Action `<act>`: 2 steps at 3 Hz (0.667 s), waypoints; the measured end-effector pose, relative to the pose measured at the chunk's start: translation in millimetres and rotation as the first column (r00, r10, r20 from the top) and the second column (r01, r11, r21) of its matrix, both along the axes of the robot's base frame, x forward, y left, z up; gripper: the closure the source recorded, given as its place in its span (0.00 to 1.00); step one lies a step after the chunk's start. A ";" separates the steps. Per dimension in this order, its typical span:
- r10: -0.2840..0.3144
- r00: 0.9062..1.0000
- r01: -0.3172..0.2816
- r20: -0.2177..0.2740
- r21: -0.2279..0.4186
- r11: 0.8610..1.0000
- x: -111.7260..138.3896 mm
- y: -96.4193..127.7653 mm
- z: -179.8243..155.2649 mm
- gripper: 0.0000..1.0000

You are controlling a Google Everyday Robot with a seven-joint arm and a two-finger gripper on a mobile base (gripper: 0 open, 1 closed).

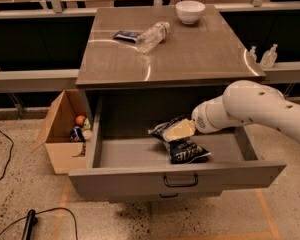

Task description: Place blue chip bag into top drawer

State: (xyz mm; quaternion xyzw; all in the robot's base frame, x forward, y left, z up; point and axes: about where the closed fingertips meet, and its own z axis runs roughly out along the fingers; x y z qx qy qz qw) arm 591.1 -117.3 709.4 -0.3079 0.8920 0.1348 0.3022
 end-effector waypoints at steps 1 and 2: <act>-0.073 0.996 0.075 0.049 -0.034 0.997 14.2 -28.1 41.5 0.00; -0.147 0.985 0.157 0.092 -0.108 0.982 23.7 -68.2 98.5 0.00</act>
Offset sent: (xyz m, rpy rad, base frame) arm 0.0243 -0.1425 0.1766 -0.2649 -0.0857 -0.2736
